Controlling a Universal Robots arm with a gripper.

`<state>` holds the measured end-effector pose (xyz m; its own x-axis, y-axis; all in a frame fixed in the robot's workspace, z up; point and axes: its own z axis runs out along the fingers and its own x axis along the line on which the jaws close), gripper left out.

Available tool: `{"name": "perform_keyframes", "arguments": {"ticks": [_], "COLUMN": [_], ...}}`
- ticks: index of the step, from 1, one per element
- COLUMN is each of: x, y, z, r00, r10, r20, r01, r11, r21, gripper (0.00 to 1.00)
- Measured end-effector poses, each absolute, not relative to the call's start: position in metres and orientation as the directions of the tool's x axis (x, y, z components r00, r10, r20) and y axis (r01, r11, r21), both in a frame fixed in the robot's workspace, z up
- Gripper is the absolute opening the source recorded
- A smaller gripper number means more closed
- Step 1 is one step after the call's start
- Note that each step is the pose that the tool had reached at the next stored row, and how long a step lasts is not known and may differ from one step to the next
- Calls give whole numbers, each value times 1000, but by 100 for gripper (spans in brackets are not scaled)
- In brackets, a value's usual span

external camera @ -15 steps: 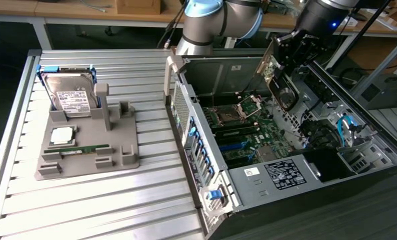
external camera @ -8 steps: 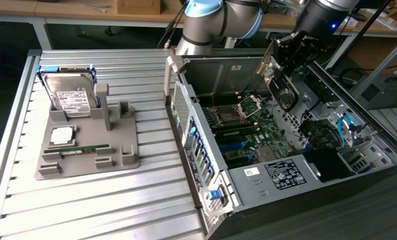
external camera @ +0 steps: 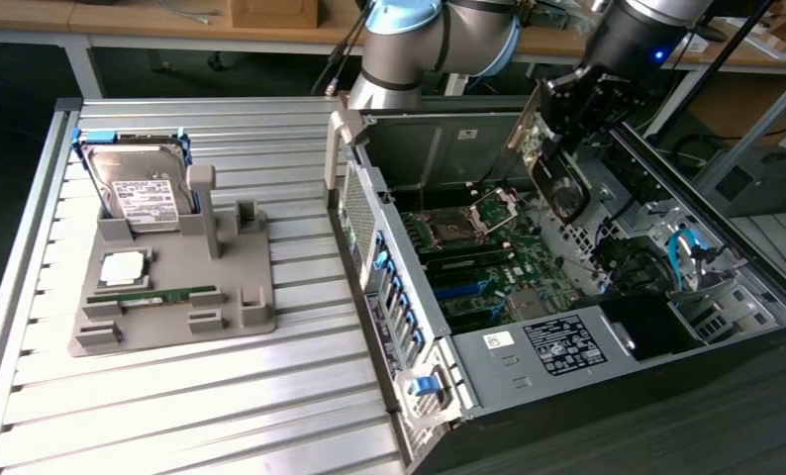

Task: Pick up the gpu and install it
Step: 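Pick up the gpu and move the gpu toward the slot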

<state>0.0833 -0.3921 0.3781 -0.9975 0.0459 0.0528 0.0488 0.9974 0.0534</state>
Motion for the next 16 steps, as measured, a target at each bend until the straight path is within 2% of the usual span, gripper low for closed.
{"name": "perform_keyframes", "arguments": {"ticks": [16], "x": [85], "y": [-392], "z": [371], "r00": [-998], "r10": [42], "r20": [53], "r01": [45], "r11": [998], "r21": [53], "gripper": [27]}}
